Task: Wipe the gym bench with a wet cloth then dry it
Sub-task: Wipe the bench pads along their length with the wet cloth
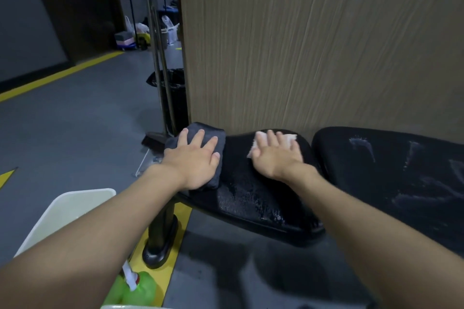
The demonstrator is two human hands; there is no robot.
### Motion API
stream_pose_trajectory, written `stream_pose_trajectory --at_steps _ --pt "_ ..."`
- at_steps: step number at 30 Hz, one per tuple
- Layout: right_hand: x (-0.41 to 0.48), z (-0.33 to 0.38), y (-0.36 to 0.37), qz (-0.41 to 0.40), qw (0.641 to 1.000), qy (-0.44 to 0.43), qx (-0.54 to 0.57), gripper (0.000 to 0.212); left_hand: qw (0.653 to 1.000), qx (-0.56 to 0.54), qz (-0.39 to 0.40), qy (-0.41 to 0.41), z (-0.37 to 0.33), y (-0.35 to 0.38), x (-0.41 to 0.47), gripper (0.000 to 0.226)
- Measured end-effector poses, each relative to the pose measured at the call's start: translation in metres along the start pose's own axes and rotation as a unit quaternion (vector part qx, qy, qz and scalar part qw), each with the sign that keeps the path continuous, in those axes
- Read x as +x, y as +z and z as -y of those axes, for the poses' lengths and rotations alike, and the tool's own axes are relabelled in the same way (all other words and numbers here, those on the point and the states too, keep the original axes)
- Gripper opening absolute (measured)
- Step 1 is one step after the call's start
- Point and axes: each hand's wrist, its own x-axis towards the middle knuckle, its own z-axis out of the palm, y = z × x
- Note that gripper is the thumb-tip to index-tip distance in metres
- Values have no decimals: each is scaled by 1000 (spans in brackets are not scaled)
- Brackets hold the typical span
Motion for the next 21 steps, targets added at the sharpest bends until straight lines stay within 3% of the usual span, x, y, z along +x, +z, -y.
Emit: stream_pose_trajectory --at_steps 4,8,15,18,21 --pt "-27 55 13 -12 994 -108 -5 60 1000 -7 -6 -2 0 0 -1 57" --pt "-44 38 14 -29 989 -146 -12 59 1000 -10 -14 -1 0 0 -3 56" --pt "-69 -33 11 -49 998 -40 2 58 999 26 -46 10 -2 -5 -9 47" --pt "-79 -33 17 -77 997 13 12 58 988 80 -124 46 -13 -6 -21 44" --pt "-90 -13 24 -92 996 15 -1 61 991 42 -100 74 -21 -6 -30 43"
